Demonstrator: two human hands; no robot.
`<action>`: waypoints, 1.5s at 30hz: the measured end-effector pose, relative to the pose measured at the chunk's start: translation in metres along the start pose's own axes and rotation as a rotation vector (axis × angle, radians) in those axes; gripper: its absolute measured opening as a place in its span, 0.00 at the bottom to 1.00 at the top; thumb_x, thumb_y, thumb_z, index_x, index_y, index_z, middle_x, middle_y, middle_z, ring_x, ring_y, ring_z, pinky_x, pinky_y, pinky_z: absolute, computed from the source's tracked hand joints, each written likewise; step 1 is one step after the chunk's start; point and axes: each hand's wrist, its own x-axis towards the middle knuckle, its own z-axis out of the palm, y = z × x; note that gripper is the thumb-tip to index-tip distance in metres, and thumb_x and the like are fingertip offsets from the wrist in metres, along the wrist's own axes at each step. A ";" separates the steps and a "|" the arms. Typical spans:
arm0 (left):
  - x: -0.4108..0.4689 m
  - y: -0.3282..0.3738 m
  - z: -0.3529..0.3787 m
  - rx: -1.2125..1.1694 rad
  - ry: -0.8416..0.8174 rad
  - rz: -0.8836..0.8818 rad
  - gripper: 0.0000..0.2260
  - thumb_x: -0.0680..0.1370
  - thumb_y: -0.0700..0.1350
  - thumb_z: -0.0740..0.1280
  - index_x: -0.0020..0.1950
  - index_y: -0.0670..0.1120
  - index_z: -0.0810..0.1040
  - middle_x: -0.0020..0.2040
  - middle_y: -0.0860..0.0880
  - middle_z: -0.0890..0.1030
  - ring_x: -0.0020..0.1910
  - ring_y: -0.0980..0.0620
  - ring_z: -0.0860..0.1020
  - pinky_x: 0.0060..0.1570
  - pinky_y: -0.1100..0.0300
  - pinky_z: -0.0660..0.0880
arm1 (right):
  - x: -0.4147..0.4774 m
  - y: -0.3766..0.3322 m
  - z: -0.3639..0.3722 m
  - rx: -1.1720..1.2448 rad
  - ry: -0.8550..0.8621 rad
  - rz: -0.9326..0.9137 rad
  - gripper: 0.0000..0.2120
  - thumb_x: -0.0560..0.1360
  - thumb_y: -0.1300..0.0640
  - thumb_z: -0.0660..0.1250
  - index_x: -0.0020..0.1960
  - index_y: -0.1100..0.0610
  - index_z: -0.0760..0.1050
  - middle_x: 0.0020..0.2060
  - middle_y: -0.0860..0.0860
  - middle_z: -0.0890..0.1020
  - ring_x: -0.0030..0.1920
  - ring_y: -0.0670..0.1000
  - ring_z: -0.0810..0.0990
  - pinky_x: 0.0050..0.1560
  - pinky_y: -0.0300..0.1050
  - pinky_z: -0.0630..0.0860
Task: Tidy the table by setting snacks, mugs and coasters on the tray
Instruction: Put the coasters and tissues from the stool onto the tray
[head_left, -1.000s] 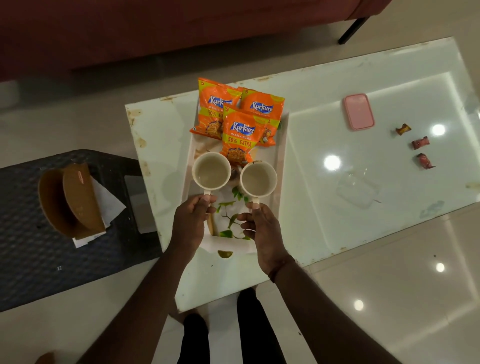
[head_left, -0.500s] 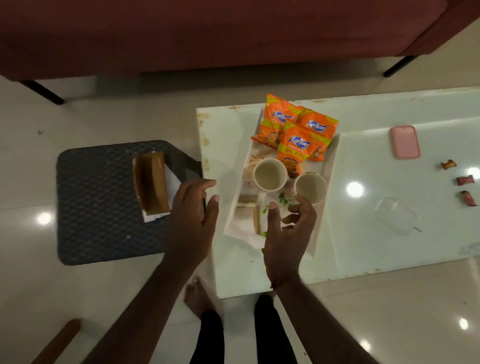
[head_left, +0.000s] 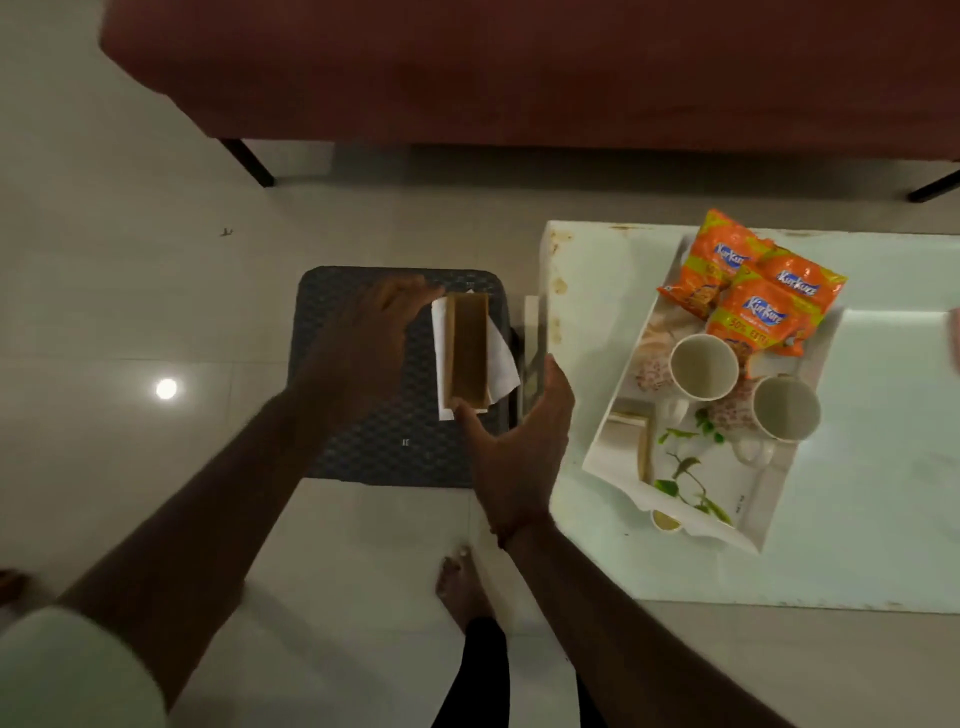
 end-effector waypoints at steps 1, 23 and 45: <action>0.009 -0.007 0.005 0.028 -0.039 0.033 0.29 0.75 0.34 0.65 0.75 0.47 0.64 0.74 0.44 0.66 0.73 0.44 0.65 0.71 0.49 0.62 | -0.001 0.001 0.010 -0.006 -0.024 0.037 0.47 0.66 0.34 0.74 0.76 0.46 0.55 0.74 0.45 0.65 0.73 0.44 0.64 0.72 0.48 0.65; 0.099 0.004 -0.001 0.127 -0.366 0.384 0.15 0.77 0.43 0.64 0.63 0.46 0.78 0.62 0.45 0.77 0.59 0.47 0.76 0.58 0.54 0.73 | 0.026 0.000 0.017 0.016 -0.181 0.165 0.20 0.70 0.42 0.74 0.56 0.43 0.68 0.46 0.35 0.74 0.45 0.41 0.76 0.39 0.26 0.65; 0.002 0.165 0.127 -0.311 -0.209 0.191 0.25 0.73 0.46 0.73 0.68 0.52 0.71 0.66 0.53 0.75 0.62 0.58 0.73 0.61 0.65 0.69 | 0.029 0.128 -0.234 -0.330 -0.056 -0.146 0.26 0.65 0.55 0.80 0.62 0.54 0.79 0.56 0.42 0.76 0.58 0.49 0.74 0.59 0.47 0.76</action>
